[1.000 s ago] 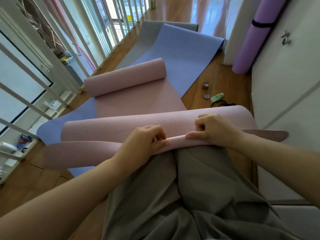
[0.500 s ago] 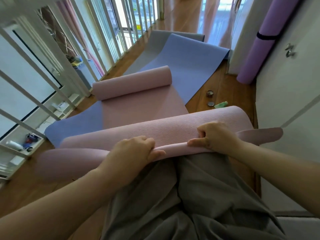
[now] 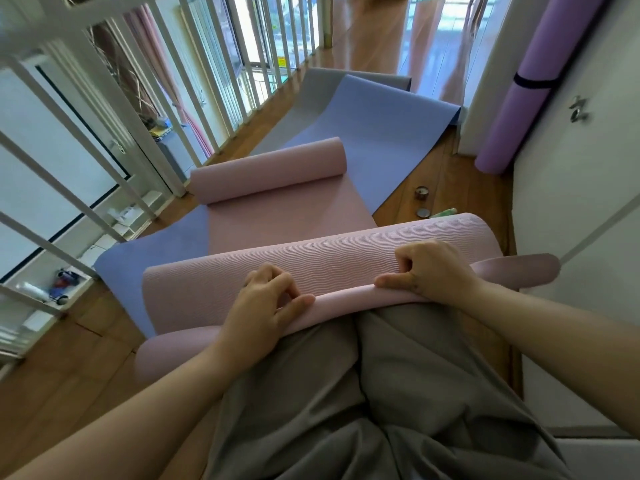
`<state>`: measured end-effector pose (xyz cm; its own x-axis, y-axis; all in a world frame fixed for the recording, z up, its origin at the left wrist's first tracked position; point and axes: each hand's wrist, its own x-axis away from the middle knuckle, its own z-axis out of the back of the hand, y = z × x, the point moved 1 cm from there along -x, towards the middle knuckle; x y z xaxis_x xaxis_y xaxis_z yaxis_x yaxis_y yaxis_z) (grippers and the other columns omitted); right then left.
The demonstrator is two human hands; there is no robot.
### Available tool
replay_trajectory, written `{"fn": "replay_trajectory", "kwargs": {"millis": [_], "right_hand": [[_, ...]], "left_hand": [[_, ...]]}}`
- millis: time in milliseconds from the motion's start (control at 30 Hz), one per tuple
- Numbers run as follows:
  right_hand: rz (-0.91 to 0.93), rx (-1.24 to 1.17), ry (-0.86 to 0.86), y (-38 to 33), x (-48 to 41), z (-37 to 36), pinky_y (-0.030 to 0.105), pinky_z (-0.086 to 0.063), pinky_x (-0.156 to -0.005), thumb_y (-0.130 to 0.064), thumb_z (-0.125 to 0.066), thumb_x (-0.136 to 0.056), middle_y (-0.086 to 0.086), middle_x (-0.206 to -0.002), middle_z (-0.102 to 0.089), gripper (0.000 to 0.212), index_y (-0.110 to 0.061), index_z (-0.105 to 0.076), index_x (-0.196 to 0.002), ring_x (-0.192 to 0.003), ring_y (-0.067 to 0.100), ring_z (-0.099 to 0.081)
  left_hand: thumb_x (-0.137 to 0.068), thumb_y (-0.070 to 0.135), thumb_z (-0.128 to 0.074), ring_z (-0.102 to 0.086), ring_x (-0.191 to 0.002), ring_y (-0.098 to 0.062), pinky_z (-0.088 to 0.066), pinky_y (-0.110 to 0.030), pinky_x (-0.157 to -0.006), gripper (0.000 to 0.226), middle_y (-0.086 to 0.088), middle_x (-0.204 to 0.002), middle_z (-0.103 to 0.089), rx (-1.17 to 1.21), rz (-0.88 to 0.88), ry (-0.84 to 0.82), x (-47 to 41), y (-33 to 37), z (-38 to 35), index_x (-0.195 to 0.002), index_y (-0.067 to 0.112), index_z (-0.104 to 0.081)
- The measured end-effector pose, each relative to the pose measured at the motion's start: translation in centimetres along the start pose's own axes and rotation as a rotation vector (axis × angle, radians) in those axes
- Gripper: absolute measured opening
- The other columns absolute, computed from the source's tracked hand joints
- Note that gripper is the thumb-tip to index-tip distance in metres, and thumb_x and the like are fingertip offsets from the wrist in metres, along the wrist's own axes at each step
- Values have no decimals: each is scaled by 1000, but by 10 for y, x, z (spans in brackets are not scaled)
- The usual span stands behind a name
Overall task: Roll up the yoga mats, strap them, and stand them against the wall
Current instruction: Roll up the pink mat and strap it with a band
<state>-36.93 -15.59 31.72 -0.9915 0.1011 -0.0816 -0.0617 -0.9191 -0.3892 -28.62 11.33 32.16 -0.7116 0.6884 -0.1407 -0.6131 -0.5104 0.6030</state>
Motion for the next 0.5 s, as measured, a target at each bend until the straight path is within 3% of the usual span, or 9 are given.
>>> {"fn": "replay_trajectory", "kwargs": {"millis": [100,233,333,400,500], "right_hand": [[-21,-51,-17,1,-4,-1,23,-31,-54,-81,-38,-59,-10,-54,-45,57,-24,-40,-54,-55,6,-41],[-27,1,-36,-1,-9,1,26,-30,-55,-81,-42,-59,-8,-54,-45,62,-19,-42,-53,-56,7,-39],[-10,52,-29,-4,-15,5,28,-30,-57,-88,-34,-53,-9,-56,-46,70,-19,-44,-53,-57,9,-41],[106,86,95,-7,-16,7,27,-31,-57,-87,-40,-64,-13,-54,-42,68,-20,-41,-54,-55,11,-41],[406,73,366,-9,-3,-2,25,-36,-57,-58,-51,-86,-7,-54,-47,52,-15,-48,-57,-50,12,-41]], "left_hand": [[-82,54,-52,-43,-86,-2,-38,-16,-75,27,15,-90,-48,50,-121,63,0,1,1,-82,28,-58],[-93,46,-52,-48,-83,-11,-44,-21,-74,34,3,-94,-55,-119,-431,164,14,-3,-3,-91,14,-64],[-85,56,-57,-44,-85,-10,-37,-16,-77,39,2,-97,-50,-244,-417,100,18,-2,-3,-95,18,-56],[-84,53,-58,-43,-81,-10,-35,-17,-74,38,2,-92,-50,-255,-379,93,15,0,-1,-91,16,-57],[-85,52,-56,-44,-77,-10,-37,-20,-72,37,2,-88,-51,-251,-355,83,12,0,1,-87,15,-59]]}}
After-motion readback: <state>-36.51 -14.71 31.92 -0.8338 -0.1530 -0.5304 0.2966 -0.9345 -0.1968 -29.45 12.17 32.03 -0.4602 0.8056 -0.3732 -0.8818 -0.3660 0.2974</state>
